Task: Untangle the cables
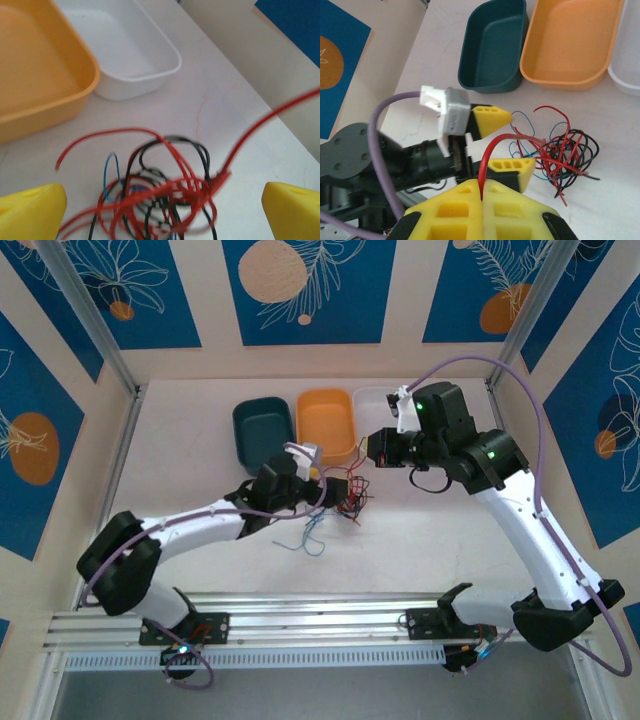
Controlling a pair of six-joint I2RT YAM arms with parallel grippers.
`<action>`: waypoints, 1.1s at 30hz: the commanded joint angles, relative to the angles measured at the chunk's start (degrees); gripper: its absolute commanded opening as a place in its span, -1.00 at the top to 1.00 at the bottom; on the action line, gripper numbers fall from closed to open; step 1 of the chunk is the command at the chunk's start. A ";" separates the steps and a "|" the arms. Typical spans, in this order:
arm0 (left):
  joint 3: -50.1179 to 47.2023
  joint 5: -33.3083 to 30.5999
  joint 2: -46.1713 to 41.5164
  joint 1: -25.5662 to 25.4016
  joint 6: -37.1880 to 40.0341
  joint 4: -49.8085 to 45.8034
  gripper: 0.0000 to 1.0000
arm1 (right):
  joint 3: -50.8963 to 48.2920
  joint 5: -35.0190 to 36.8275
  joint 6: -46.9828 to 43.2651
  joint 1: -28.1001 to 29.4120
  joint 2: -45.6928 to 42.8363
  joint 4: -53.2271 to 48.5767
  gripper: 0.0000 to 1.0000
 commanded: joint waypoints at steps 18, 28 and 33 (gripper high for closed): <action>0.81 -3.24 11.07 -0.63 1.86 0.69 -0.39 | 8.81 -6.86 -1.60 1.29 -1.81 1.84 1.00; -7.94 -5.06 8.95 -0.60 -1.00 1.67 -0.22 | 18.33 0.05 -3.43 1.12 -1.00 -2.78 1.00; -10.34 -5.48 8.65 -0.58 -2.46 2.62 -0.24 | 24.65 2.48 -4.47 0.79 1.15 -5.09 1.00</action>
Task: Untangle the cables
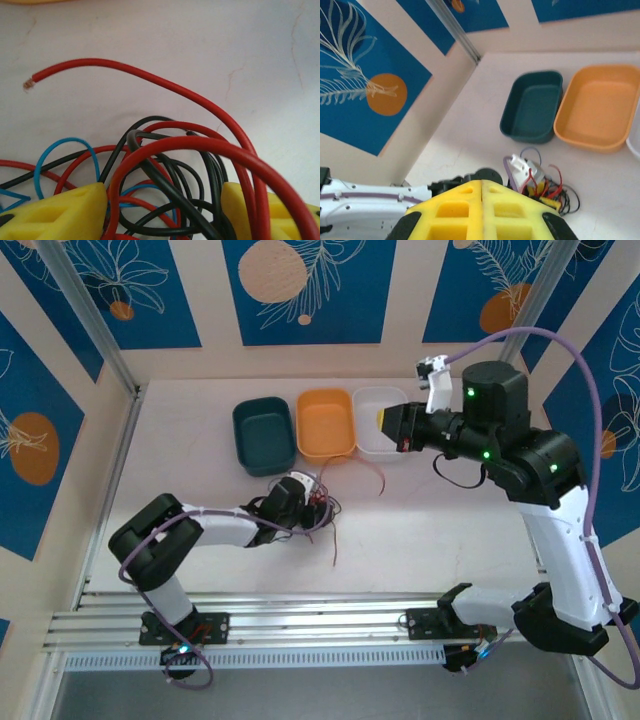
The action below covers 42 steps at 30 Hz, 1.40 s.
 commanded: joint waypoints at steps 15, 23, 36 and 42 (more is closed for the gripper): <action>-2.17 -0.84 -2.06 -0.29 -1.76 1.01 -0.26 | -5.90 4.46 -2.06 -4.64 3.18 -3.91 0.75; -3.72 0.20 -4.00 -0.27 3.36 3.16 -0.26 | -35.59 -13.97 6.88 -11.71 4.28 12.97 0.48; -5.91 -0.47 -17.84 0.74 -3.94 -5.82 -1.00 | -38.13 -8.43 9.35 -8.72 12.57 16.43 0.40; -6.75 -7.41 -30.70 1.67 -7.89 -15.02 -1.00 | -34.74 -5.34 8.41 -5.20 16.57 16.89 0.40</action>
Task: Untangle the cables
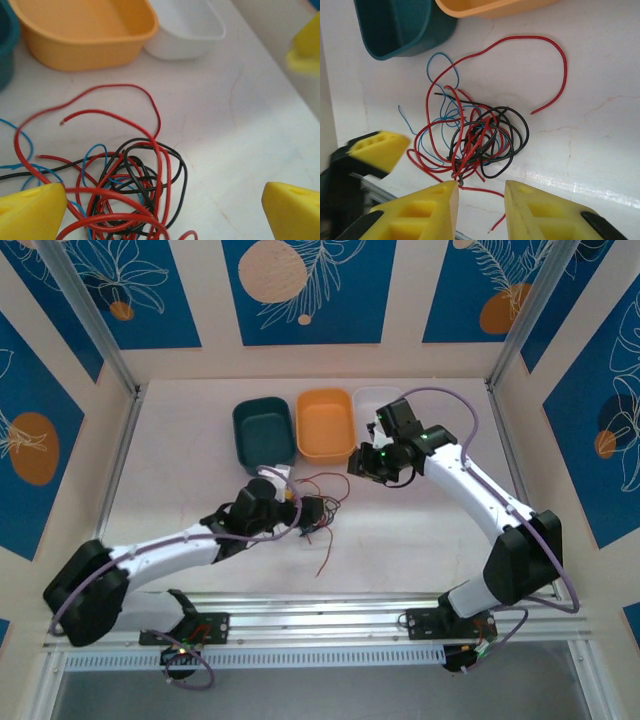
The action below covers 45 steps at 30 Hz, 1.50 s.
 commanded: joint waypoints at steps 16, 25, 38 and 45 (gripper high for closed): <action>-1.28 -7.52 -22.05 20.01 -6.47 -31.15 -1.00 | 27.07 8.24 -11.78 14.25 22.37 -10.80 0.39; -3.19 -4.24 -20.95 23.53 -9.01 -29.48 -1.00 | 44.17 14.99 -14.01 18.21 39.10 -20.37 0.29; -5.98 -5.43 -23.10 23.82 -10.62 -29.72 -1.00 | 57.05 17.08 -17.50 21.26 52.10 -25.23 0.07; -6.15 -5.87 -23.03 24.05 -10.63 -29.50 -1.00 | 58.37 14.31 -18.06 21.26 54.69 -26.61 0.08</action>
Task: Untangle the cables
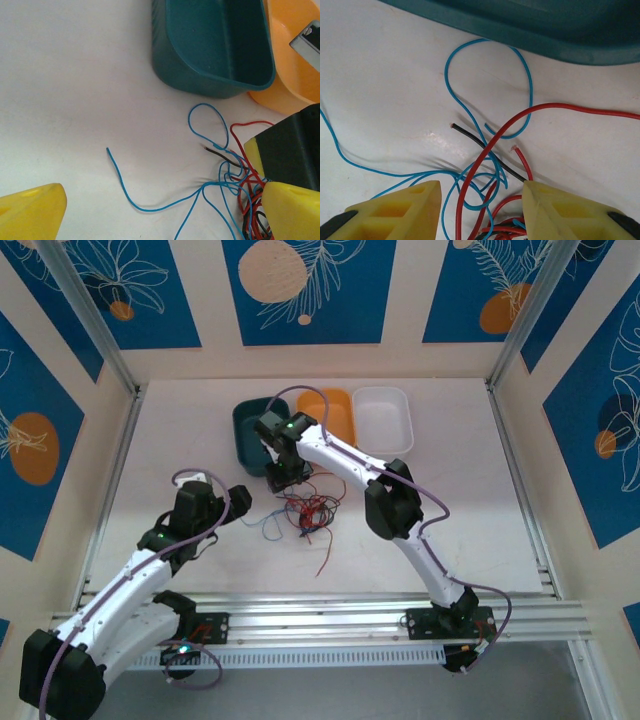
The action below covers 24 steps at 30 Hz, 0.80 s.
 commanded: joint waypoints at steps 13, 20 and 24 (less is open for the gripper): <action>-0.68 -0.60 -0.36 1.14 -0.94 -0.28 -1.00 | 3.51 -4.24 -1.47 0.45 5.01 -5.86 0.38; -0.94 -0.15 -0.33 1.36 -0.94 -0.47 -1.00 | 5.93 -6.14 -1.18 0.50 3.70 -6.45 1.00; -0.94 0.36 -0.55 1.42 -0.25 -0.52 -1.00 | 6.33 -6.66 -0.70 0.97 -0.79 -5.81 1.00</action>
